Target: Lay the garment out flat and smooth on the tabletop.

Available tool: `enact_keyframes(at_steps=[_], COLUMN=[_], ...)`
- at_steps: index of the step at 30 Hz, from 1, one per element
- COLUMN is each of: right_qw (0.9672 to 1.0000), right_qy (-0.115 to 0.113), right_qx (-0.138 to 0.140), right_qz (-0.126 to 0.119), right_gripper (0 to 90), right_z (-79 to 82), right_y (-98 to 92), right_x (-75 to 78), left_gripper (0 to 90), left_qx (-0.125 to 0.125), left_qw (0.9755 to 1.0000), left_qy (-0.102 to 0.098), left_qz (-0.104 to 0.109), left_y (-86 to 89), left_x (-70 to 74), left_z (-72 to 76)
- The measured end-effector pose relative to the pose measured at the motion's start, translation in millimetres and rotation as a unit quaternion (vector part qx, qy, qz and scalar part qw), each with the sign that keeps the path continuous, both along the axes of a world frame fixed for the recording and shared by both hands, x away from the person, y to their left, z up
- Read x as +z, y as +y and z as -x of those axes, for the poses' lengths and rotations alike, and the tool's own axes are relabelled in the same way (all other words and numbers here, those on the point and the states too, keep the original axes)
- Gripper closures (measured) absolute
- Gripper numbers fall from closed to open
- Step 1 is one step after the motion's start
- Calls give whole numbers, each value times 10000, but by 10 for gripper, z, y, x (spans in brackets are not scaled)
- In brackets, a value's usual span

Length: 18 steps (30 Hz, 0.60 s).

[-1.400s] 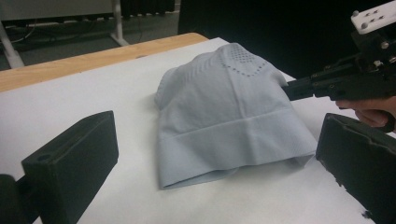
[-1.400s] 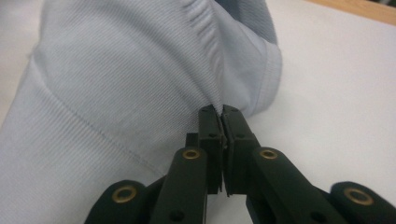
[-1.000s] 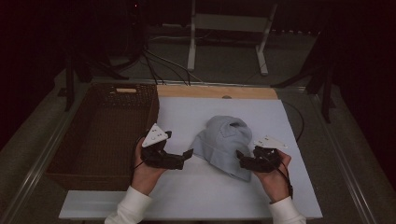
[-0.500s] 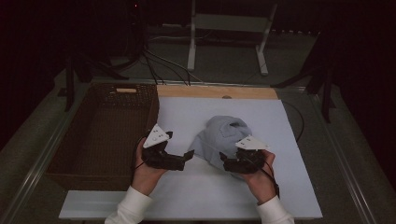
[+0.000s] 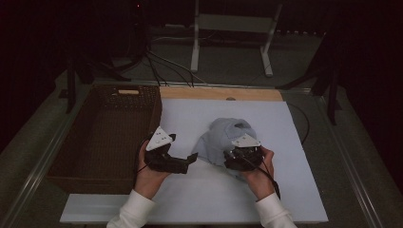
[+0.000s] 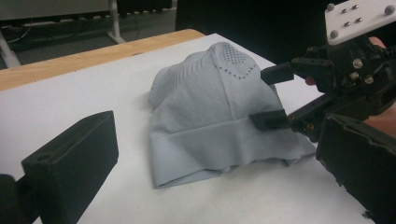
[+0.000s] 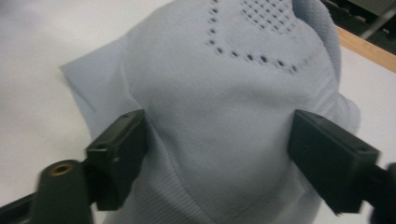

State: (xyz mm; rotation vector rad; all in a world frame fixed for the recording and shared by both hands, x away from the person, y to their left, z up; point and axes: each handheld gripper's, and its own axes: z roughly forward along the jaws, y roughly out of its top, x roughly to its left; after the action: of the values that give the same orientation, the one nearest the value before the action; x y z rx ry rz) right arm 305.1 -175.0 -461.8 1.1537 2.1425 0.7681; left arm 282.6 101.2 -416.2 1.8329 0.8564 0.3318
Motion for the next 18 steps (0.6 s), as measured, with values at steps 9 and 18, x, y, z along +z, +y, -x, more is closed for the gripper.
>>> enact_keyframes(at_steps=[9, 18], right_qw=[9999, 9995], right_qy=[56, -47], right_qx=[-60, 222], right_qz=[-59, -204], right_gripper=[653, 776], right_z=[-2, 72], right_y=[-167, -120], right_x=[42, 112], left_gripper=[0, 1], left_qx=[-5, 22], left_qw=[10000, 10000], left_qy=[3, -11], left_qz=[1, 25], left_y=[-5, 1], left_x=[-3, 0], left_z=[-1, -1])
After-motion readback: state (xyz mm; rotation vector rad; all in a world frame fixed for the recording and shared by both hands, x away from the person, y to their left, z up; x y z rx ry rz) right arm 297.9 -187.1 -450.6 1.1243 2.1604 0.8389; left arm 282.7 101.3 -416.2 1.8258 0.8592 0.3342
